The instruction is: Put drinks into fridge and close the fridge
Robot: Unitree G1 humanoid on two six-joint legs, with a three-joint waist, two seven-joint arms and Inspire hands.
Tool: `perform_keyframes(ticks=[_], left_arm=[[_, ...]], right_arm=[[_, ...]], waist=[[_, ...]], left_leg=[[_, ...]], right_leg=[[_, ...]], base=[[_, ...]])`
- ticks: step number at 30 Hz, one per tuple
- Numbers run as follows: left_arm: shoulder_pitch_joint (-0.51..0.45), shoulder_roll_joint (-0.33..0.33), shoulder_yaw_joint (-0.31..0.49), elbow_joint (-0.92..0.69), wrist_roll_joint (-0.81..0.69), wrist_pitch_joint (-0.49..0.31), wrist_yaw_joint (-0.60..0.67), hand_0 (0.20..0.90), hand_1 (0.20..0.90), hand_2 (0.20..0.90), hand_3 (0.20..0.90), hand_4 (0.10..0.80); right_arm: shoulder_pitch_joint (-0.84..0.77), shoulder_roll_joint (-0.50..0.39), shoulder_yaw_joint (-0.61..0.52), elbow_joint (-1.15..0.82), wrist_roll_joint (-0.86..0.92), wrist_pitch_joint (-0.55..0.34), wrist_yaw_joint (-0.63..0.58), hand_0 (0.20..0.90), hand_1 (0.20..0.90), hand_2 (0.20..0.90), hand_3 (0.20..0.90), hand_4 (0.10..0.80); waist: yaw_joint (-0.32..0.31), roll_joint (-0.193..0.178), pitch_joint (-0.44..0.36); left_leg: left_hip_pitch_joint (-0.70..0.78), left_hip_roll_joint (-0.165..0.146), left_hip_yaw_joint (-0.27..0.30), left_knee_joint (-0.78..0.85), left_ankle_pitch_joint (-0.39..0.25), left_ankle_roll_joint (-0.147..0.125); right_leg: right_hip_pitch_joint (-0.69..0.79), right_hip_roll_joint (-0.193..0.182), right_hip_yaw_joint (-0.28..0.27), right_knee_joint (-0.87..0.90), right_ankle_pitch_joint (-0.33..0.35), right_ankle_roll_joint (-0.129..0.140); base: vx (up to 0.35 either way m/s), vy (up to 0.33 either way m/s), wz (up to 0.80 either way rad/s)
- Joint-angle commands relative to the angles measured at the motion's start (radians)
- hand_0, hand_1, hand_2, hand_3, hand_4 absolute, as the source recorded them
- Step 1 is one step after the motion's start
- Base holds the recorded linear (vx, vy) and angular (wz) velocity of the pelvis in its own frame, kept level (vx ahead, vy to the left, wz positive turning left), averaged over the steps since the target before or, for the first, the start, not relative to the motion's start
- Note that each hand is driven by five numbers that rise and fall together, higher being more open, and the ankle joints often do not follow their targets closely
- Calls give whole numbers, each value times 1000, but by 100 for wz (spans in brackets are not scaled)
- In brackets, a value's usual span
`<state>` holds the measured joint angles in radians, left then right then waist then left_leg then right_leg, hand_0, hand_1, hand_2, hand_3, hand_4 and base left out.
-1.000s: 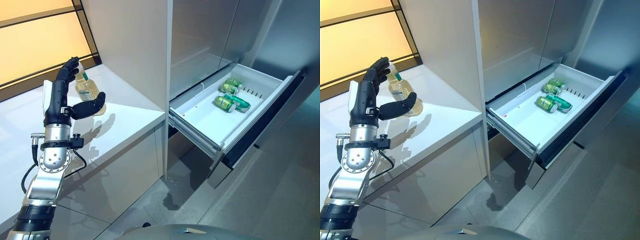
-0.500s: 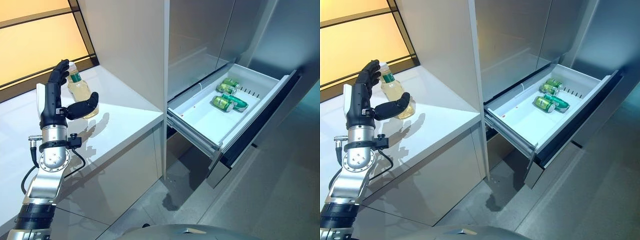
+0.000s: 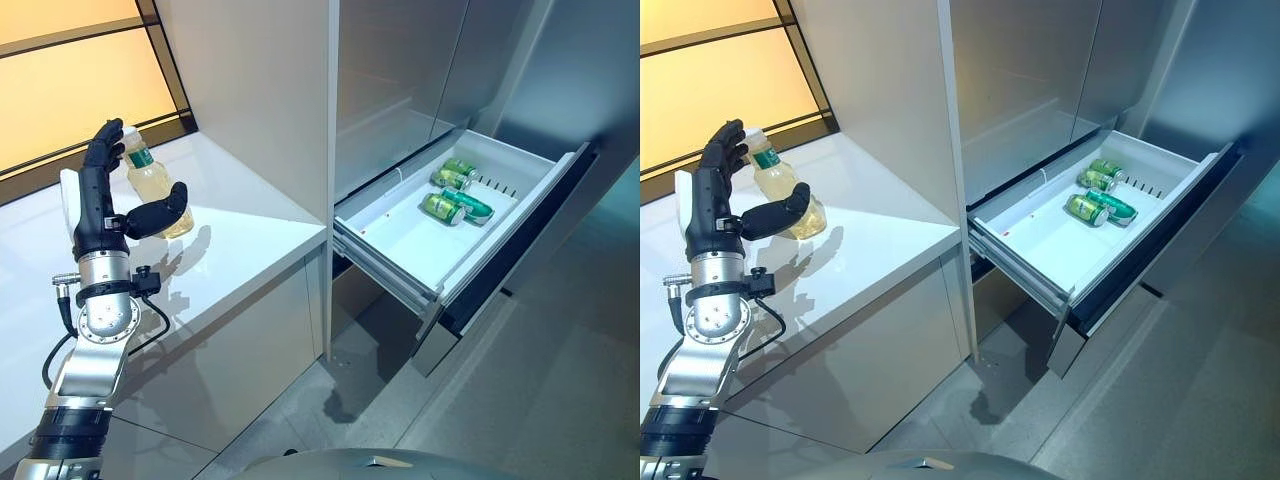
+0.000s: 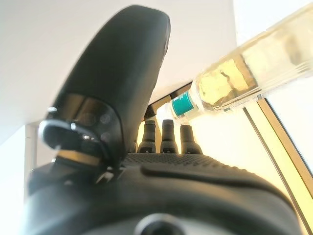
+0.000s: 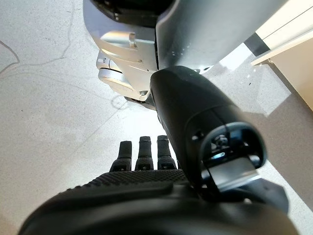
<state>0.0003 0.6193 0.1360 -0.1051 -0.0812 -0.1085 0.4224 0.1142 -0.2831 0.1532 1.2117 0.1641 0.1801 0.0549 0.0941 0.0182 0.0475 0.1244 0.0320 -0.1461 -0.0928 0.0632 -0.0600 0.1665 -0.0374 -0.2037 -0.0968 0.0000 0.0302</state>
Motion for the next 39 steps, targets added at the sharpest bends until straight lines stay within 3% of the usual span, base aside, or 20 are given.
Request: perform_keyframes(ticks=[1, 39], left_arm=[[-129, 59, 120, -40, 26, -39, 53, 900, 900, 900, 900, 800], [-148, 55, 84, 66, -129, 166, -8, 900, 900, 900, 900, 800]], right_arm=[[-54, 47, 14, -25, 3, -4, 27, 900, 900, 900, 900, 800], [-63, 39, 19, -40, 0, 21, 26, 900, 900, 900, 900, 800]], waist=[[-4, -20, -15], [-14, -12, -18]], left_leg=[[0, -101, 25, 6, -65, 83], [9, -99, 35, 6, -72, 82]], right_leg=[[-20, 13, 41, 37, 3, 13], [-13, 14, 47, 31, 0, 18]], base=[[0, 0, 0], [-3, 2, 0]])
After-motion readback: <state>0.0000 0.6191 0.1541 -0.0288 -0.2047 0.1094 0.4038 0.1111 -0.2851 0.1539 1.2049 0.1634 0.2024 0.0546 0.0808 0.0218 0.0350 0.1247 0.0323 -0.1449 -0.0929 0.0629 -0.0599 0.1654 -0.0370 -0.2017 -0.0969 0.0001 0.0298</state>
